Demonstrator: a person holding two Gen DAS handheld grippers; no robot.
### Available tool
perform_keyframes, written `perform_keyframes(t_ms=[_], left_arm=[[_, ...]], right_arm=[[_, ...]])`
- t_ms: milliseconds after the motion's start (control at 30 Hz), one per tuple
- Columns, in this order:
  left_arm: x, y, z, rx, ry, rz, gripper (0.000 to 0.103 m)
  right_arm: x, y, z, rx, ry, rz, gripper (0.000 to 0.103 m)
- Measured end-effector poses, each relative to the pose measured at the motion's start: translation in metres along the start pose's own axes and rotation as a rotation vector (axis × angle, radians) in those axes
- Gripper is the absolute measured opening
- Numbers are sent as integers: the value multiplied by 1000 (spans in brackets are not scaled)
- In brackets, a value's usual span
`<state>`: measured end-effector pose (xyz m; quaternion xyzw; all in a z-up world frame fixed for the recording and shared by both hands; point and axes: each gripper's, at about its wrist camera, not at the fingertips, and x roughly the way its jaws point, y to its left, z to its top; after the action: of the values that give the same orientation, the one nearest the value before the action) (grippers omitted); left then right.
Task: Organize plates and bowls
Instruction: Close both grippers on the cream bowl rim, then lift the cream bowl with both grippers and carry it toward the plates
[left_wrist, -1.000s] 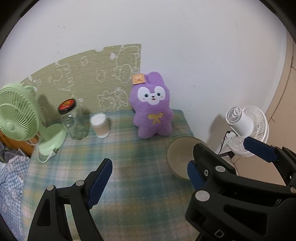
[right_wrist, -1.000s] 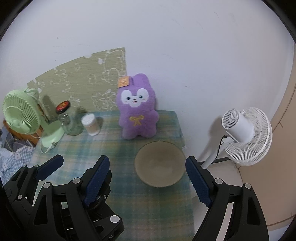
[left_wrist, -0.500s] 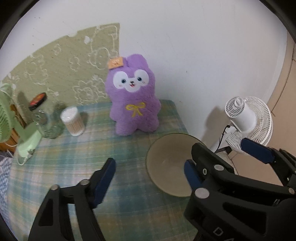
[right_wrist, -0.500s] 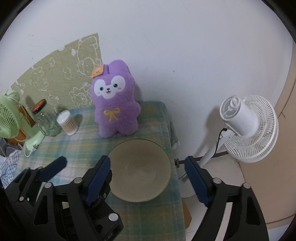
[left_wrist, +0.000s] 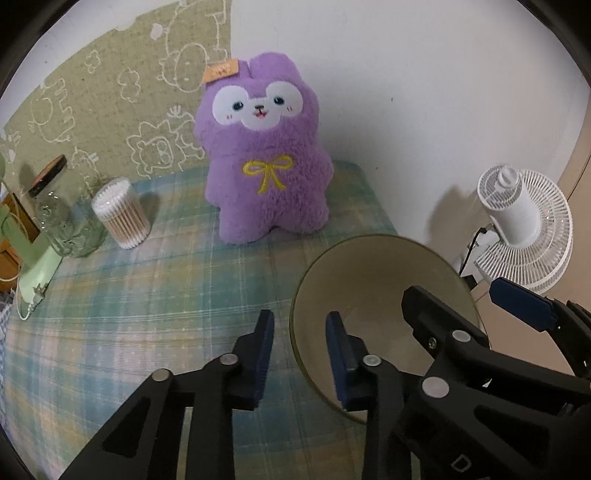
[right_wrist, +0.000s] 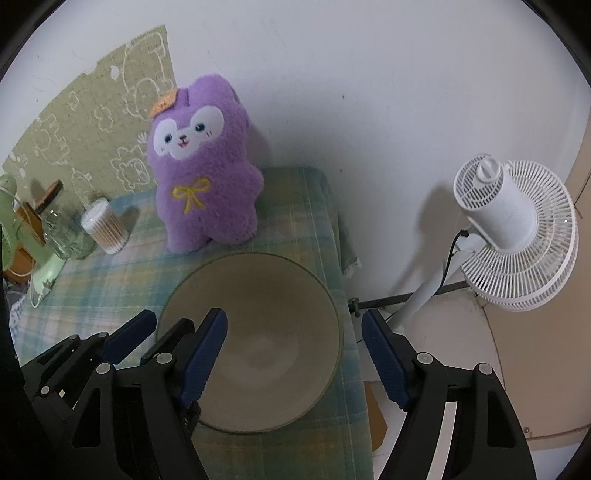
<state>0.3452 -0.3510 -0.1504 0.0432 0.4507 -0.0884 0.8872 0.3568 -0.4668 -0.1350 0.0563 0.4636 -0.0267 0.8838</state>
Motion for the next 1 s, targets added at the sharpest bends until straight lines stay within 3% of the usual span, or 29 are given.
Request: perform_keyframes(t_ms=[300,700,1000], left_arm=[[21,-4,-2,11,40,-8,13],[27,-6,-1,37,36,-2,14],[19,-4,-4,20,56,-12,14]], right_arm=[[22,-10,-2,30,38,0,66],[33,-10,-1,23,56,-52,29],[20,-9,-5,39,75,-59,25]])
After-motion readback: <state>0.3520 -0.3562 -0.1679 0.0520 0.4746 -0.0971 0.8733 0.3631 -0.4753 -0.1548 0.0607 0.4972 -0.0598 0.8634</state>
